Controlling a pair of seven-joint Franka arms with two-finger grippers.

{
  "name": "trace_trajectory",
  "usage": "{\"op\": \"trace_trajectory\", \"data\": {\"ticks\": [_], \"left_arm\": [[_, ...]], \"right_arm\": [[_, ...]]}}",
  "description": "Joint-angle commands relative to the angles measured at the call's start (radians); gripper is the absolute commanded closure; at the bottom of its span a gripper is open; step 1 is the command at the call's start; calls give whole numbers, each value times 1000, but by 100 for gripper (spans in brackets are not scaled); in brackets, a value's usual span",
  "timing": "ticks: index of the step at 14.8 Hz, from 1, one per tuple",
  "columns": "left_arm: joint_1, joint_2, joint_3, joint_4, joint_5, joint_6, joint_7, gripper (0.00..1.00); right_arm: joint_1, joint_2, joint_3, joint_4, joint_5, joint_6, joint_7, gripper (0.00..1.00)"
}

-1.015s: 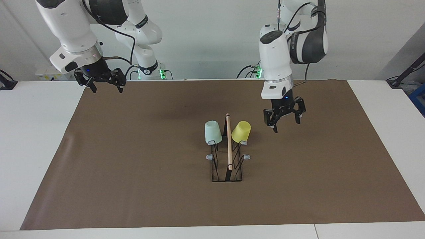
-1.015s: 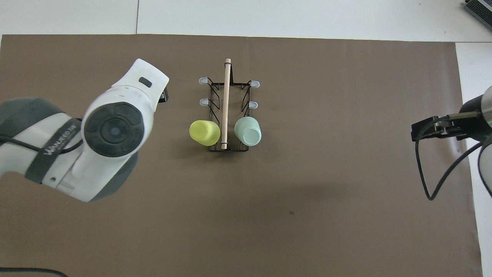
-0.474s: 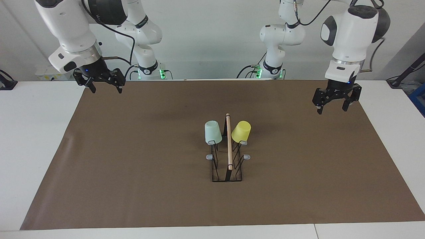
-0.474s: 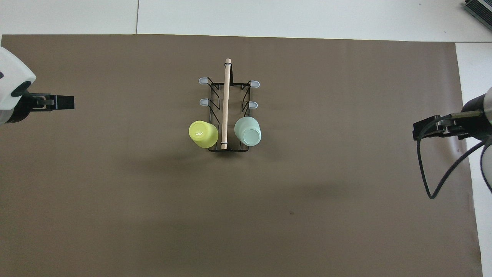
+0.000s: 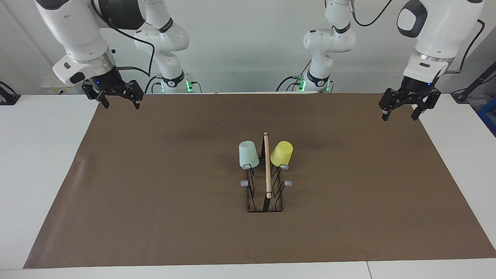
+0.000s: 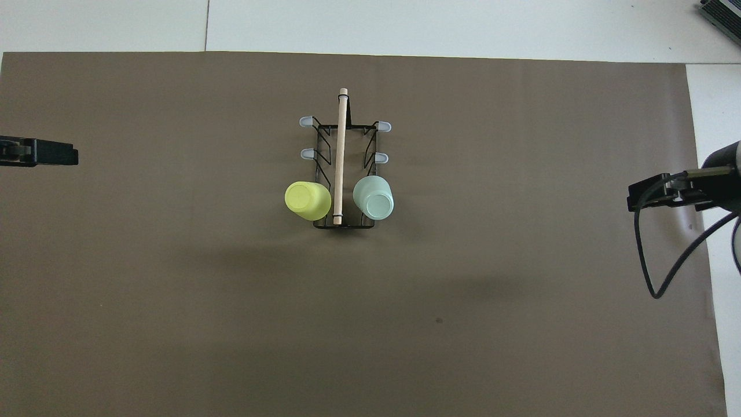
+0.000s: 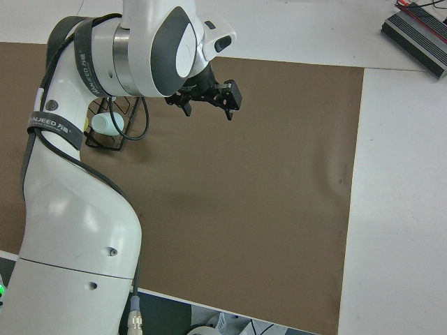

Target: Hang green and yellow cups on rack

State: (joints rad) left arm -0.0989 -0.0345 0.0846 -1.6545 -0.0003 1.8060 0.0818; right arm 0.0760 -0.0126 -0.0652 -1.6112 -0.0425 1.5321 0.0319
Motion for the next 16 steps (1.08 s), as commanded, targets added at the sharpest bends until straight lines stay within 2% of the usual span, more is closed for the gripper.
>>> {"op": "trace_trajectory", "data": {"ticks": [1, 4, 7, 16], "left_arm": [[4, 73, 0, 148, -26, -160, 48, 0], [5, 64, -2, 165, -27, -203, 78, 0], [5, 21, -8, 148, -29, -266, 79, 0], [65, -7, -98, 107, -20, -359, 15, 0]], "right_arm": [[16, -7, -7, 4, 3, -7, -6, 0], [13, -3, -8, 30, 45, -46, -6, 0], [10, -4, -10, 45, 29, -125, -16, 0], [2, -7, -16, 30, 47, -101, -21, 0]]}}
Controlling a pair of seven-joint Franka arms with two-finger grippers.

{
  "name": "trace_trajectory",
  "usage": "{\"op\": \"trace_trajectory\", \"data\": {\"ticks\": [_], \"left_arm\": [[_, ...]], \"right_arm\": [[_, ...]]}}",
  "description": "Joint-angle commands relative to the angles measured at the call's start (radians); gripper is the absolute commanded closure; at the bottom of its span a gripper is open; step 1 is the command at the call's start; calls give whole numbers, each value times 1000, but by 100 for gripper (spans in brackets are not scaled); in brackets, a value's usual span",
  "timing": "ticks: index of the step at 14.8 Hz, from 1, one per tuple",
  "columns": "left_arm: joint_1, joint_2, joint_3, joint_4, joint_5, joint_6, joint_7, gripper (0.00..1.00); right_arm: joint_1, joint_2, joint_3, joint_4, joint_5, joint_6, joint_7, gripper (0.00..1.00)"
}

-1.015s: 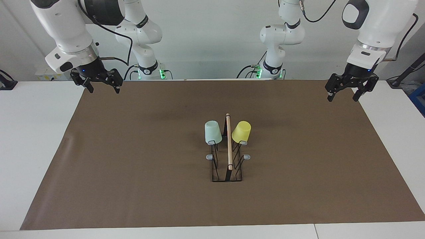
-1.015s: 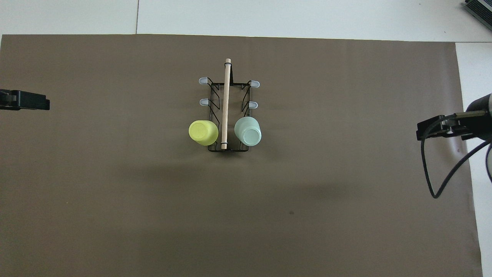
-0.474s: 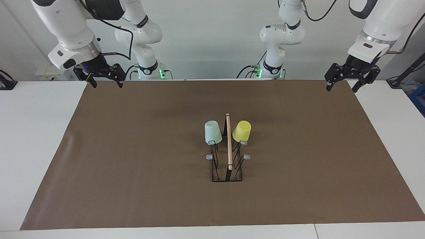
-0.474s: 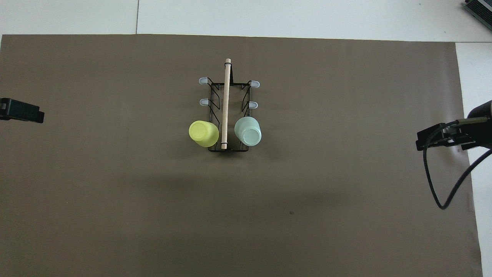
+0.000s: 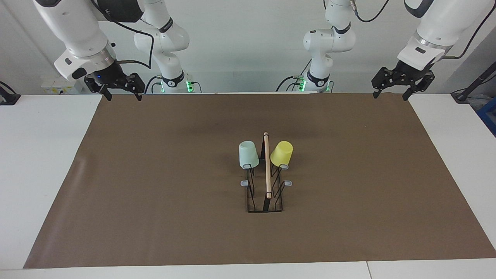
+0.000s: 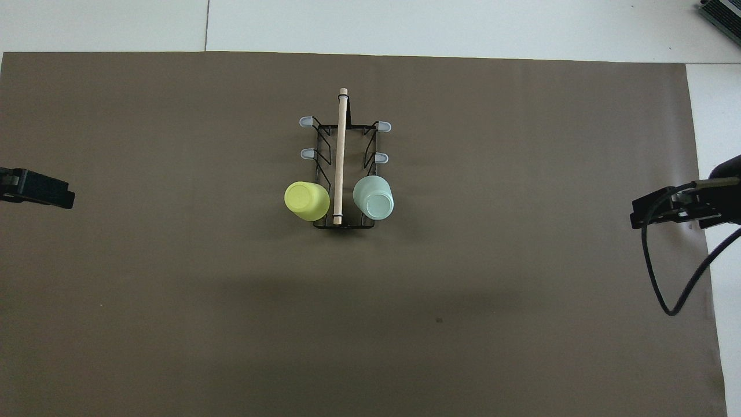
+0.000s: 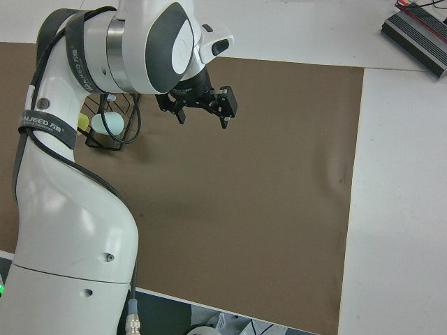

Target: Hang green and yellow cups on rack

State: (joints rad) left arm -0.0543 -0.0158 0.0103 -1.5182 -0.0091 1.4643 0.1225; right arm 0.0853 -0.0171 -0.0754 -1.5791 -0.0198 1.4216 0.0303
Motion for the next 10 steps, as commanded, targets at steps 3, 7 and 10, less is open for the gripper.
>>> {"op": "trace_trajectory", "data": {"ticks": [3, 7, 10], "left_arm": [[19, -27, -24, -34, -8, -12, -30, 0], [19, -27, -27, -30, -6, -19, -44, 0], [22, -33, -49, -33, -6, -19, -86, 0]], "right_arm": [[-4, -4, -4, -2, 23, 10, -20, 0], [-6, -4, -6, -2, 24, 10, -20, 0], [-6, -4, -6, -2, 23, 10, -20, 0]]}}
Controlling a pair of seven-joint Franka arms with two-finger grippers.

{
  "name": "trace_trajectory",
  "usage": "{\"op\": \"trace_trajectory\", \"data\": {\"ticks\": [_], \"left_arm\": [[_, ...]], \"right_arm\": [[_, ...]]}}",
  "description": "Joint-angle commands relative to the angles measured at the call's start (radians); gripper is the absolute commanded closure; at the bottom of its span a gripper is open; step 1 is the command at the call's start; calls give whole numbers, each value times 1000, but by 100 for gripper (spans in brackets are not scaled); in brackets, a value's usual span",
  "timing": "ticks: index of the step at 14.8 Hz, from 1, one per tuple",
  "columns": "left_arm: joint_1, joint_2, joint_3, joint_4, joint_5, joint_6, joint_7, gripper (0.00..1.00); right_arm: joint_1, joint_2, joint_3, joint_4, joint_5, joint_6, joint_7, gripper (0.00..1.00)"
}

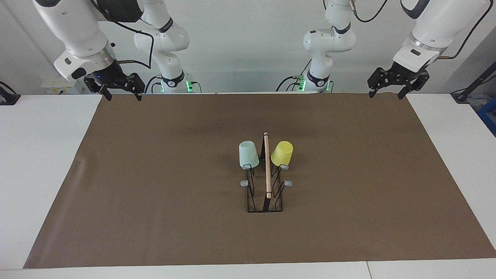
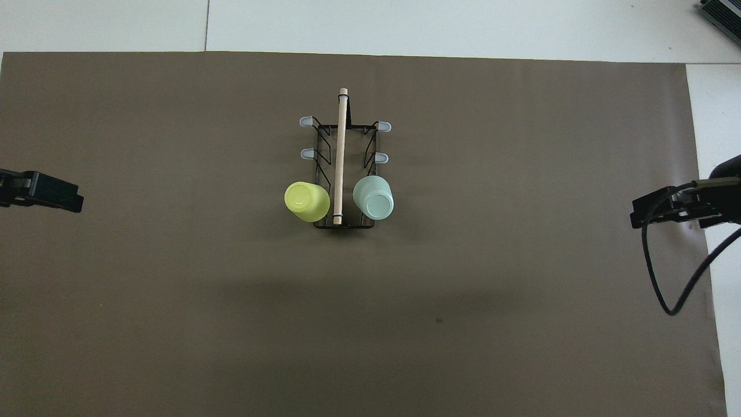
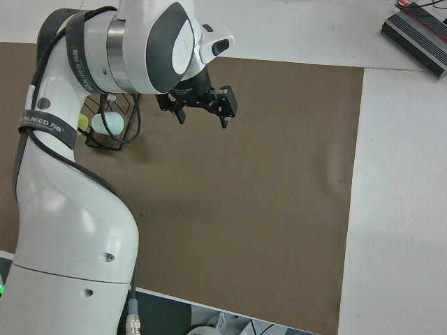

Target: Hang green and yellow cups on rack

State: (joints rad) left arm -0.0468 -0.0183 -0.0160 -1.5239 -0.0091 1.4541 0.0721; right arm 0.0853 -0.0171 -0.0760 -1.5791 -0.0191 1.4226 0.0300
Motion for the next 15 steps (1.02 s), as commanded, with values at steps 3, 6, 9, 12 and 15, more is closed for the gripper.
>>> {"op": "trace_trajectory", "data": {"ticks": [3, 6, 9, 12, 15], "left_arm": [[18, -31, -22, -27, -8, -9, -32, 0], [25, -31, -22, -25, -8, -6, -37, 0], [25, -31, -21, -22, -9, 9, -41, 0], [27, -29, -21, -21, -9, 19, -38, 0], [25, -29, -21, -21, -9, 22, -35, 0]], "right_arm": [[-6, -4, -5, -2, 22, 9, -19, 0], [-6, -4, -5, -2, 22, 9, -19, 0], [-6, -4, -5, -2, 22, 9, -19, 0], [-6, -4, -5, -2, 22, 9, -19, 0], [-6, -4, -5, -2, 22, 9, -19, 0]]}}
